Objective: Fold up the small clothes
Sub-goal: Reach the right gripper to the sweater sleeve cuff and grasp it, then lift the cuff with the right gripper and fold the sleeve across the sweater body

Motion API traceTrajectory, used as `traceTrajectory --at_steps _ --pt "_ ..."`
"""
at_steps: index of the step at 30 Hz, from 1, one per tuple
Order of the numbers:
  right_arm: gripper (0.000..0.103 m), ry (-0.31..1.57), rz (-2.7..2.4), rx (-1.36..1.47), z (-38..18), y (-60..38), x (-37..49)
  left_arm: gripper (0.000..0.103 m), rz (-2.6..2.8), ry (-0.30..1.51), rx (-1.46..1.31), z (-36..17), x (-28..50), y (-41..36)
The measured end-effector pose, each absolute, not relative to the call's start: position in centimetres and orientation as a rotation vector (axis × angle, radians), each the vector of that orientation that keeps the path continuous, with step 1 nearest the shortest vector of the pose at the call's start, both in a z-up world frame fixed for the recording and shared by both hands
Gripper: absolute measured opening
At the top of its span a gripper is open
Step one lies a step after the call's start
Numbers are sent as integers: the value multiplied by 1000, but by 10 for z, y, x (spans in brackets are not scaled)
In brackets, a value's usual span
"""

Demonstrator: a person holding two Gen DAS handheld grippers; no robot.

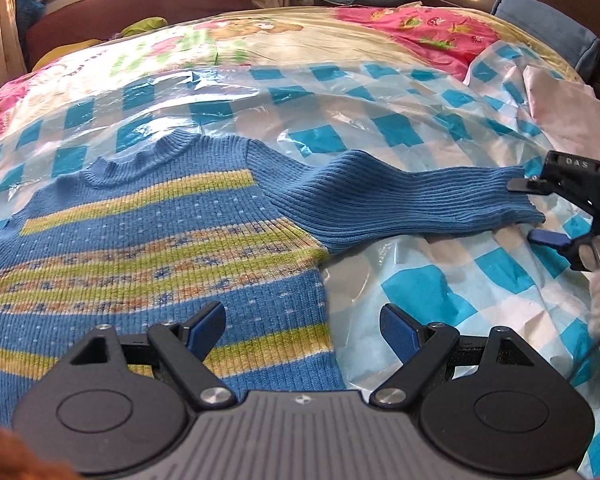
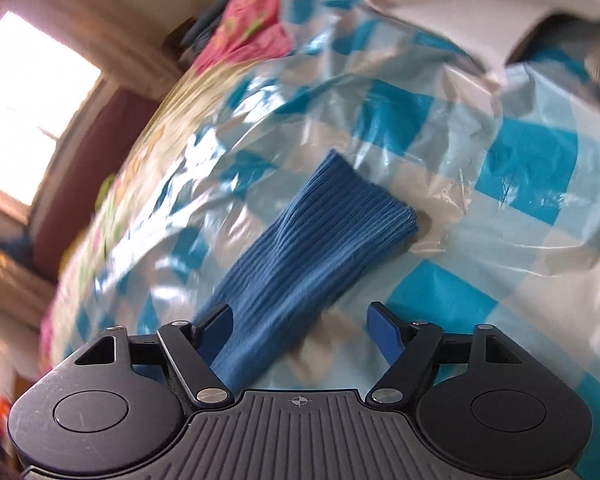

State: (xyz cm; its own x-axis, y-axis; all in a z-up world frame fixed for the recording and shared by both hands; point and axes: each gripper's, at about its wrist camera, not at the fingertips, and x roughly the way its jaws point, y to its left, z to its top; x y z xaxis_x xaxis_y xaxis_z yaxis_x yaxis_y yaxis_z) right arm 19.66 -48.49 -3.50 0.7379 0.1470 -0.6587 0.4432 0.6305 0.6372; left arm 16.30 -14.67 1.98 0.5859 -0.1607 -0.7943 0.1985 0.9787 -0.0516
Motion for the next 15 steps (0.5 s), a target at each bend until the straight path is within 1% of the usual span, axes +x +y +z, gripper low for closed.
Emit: traceTrajectory --at_steps 3,5,7,8,10,11,13,15 --pt "68 726 -209 957 -43 -491 200 88 -211 928 41 19 162 -147" --pt "62 713 -217 982 -47 -494 202 88 -209 929 40 19 160 -146" --pt "49 704 -224 996 -50 -494 205 88 -207 928 40 20 157 -145" --pt "46 701 -223 1002 -50 -495 206 88 -205 926 41 21 155 -144" --pt "32 694 -209 1024 -51 -496 209 88 -201 923 46 23 152 -144" --pt "28 695 -215 1036 -51 -497 209 88 -199 921 48 25 151 -143" --pt "14 686 -214 1052 -48 -499 207 88 -195 909 49 28 147 -141" --pt "11 643 -177 1054 -38 -498 200 88 -190 896 48 32 143 -137"
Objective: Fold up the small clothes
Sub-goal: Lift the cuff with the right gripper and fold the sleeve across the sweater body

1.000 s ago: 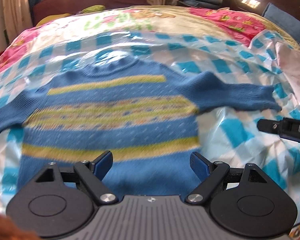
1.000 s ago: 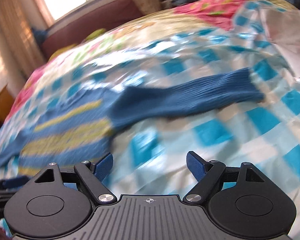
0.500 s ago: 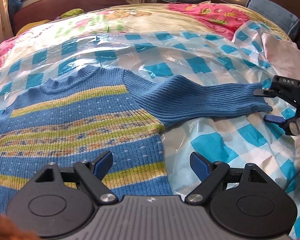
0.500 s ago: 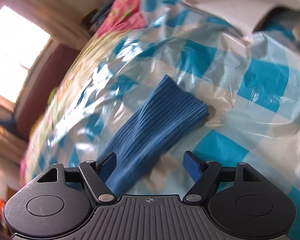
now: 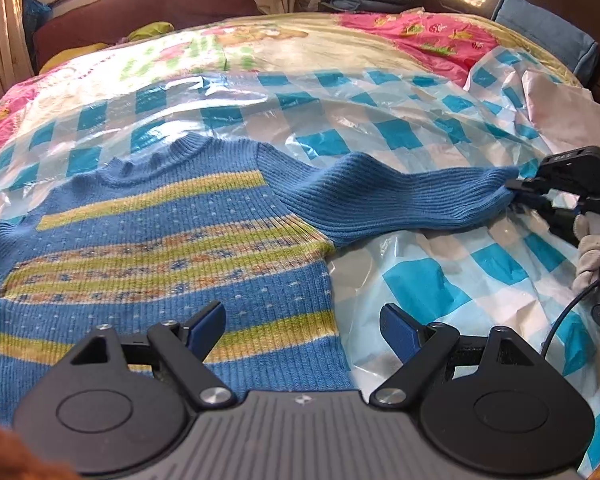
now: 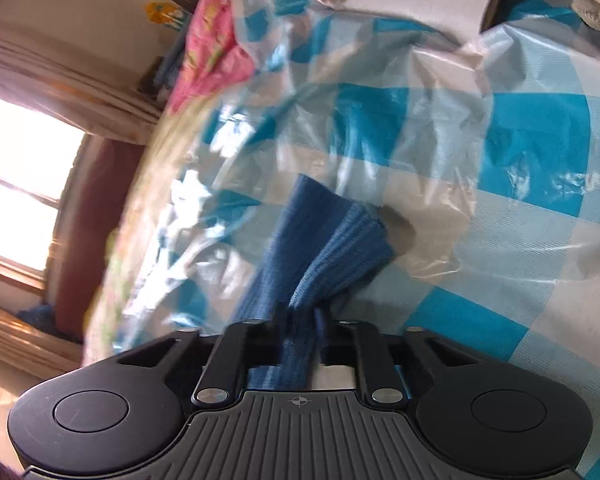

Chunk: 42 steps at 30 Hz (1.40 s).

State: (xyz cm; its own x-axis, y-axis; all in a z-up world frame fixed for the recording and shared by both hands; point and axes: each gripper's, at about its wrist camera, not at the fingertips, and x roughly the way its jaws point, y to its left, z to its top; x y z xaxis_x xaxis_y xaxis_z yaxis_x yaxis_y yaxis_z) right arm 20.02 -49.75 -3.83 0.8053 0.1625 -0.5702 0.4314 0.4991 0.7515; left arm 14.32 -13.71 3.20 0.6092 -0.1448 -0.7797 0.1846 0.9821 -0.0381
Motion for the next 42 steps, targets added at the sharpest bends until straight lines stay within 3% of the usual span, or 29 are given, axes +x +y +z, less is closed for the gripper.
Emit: traceTrajectory --at_steps 14,26,33,42 --pt "8 543 17 932 37 -443 193 88 -157 852 -42 44 122 -99" --pt "8 665 368 662 89 -235 228 88 16 810 -131 23 84 9" --pt "8 759 487 479 76 -101 248 88 126 793 -190 -1 59 69" --pt "14 973 586 227 3 -6 234 88 152 786 -302 -15 53 103"
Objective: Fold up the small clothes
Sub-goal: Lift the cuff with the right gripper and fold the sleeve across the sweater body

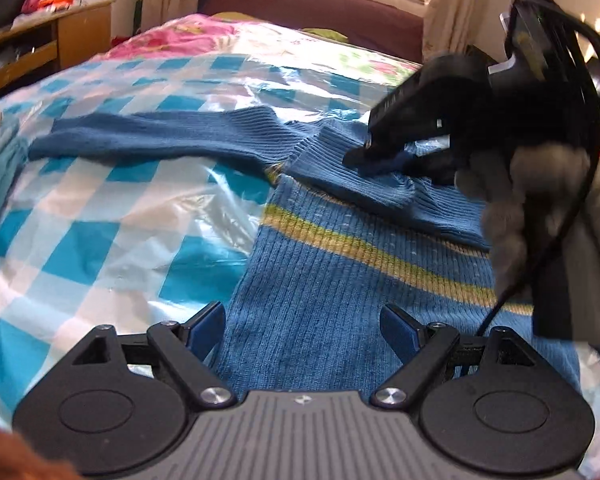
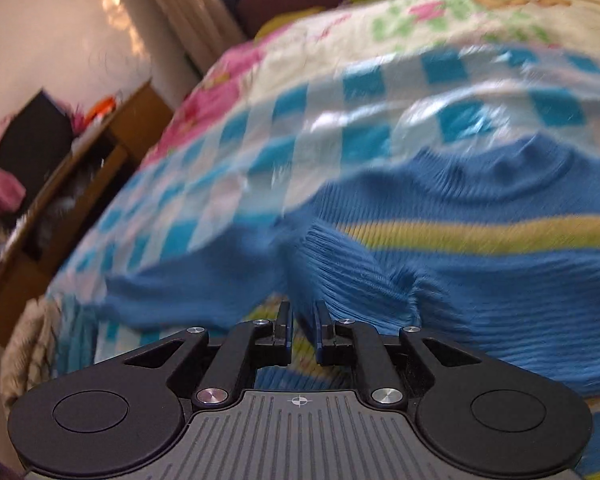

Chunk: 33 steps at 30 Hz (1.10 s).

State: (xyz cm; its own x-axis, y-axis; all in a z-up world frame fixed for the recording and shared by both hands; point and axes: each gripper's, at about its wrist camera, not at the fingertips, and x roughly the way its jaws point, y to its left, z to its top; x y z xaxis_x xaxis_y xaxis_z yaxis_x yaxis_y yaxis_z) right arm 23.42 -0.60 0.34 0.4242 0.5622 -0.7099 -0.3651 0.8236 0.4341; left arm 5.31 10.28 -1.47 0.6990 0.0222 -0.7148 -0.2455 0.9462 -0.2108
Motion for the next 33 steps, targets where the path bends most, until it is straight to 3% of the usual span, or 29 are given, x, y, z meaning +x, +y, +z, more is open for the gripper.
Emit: traceTrajectory --at_steps 13,21,33 --pt "17 948 463 127 -1 -43 242 88 157 764 -331 -18 51 108" --pt "17 915 460 244 0 -74 251 88 178 776 -328 -22 54 109" --pt "26 862 466 -140 -9 -37 269 88 171 790 -361 -27 59 114"
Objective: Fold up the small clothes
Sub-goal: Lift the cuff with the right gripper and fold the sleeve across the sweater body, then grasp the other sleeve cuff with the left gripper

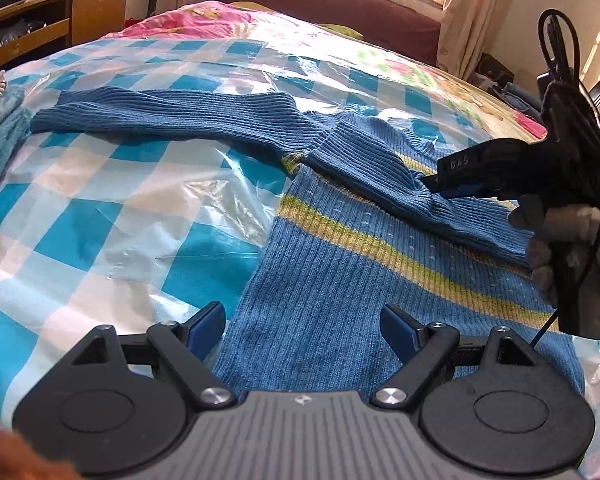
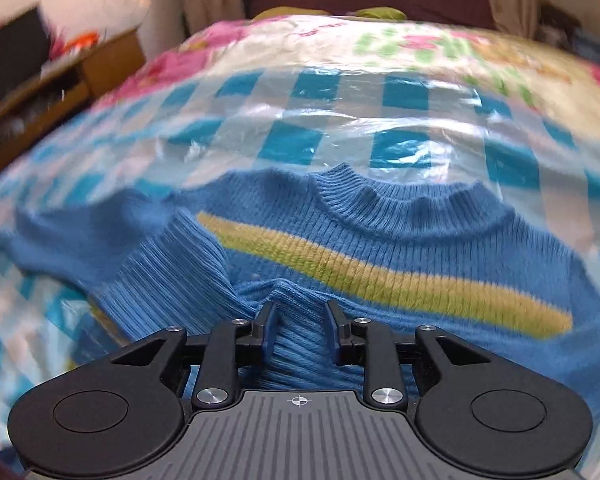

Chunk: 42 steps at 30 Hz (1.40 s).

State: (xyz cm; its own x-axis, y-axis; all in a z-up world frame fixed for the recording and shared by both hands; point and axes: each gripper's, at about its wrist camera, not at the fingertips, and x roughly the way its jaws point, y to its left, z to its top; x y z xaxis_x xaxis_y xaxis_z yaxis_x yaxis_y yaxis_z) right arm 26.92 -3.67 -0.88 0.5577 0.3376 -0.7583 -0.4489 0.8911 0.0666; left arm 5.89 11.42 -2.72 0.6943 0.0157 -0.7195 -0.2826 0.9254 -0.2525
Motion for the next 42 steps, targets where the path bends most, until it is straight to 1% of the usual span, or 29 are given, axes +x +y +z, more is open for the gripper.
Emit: traceTrajectory --at_steps 3,6,8,9,11,16,17,19,22,24,27,33,37,38,39,41,42 --pt "28 831 550 -74 10 -37 260 88 161 784 -372 -27 59 115" --pt "28 817 636 -100 22 -16 257 88 151 787 -370 -27 60 115" --pt "28 840 689 -134 19 5 259 88 151 783 -364 -26 59 114" --pt "31 850 692 -148 16 13 261 88 151 780 -363 -26 59 114" --pt "32 853 659 -164 8 25 265 88 145 777 -366 -26 58 114" --pt "32 912 631 -111 -11 34 282 88 132 782 -360 -27 60 113" --pt "31 915 651 -106 -9 35 281 88 131 781 -362 -27 60 113" --pt "22 892 694 -131 -5 39 275 88 132 778 -369 -27 60 114" --pt "23 884 677 -167 -5 44 274 88 138 774 -375 -26 60 117" --pt "23 891 669 -118 -2 38 274 88 152 756 -395 -22 57 123" --pt "27 861 689 -56 10 19 262 88 195 706 -430 -12 53 141" --pt "27 853 710 -6 12 -21 223 88 401 649 -358 1 72 196" --pt "29 875 728 80 9 -40 205 88 522 641 -405 -4 96 251" --pt "29 878 732 92 8 -42 202 86 547 646 -431 -8 103 264" --pt "29 880 736 102 7 -44 199 78 564 646 -457 -12 109 276" --pt "29 888 747 126 5 -45 194 70 589 639 -514 -18 121 295" --pt "29 892 751 134 4 -46 193 70 601 631 -544 -22 126 302"
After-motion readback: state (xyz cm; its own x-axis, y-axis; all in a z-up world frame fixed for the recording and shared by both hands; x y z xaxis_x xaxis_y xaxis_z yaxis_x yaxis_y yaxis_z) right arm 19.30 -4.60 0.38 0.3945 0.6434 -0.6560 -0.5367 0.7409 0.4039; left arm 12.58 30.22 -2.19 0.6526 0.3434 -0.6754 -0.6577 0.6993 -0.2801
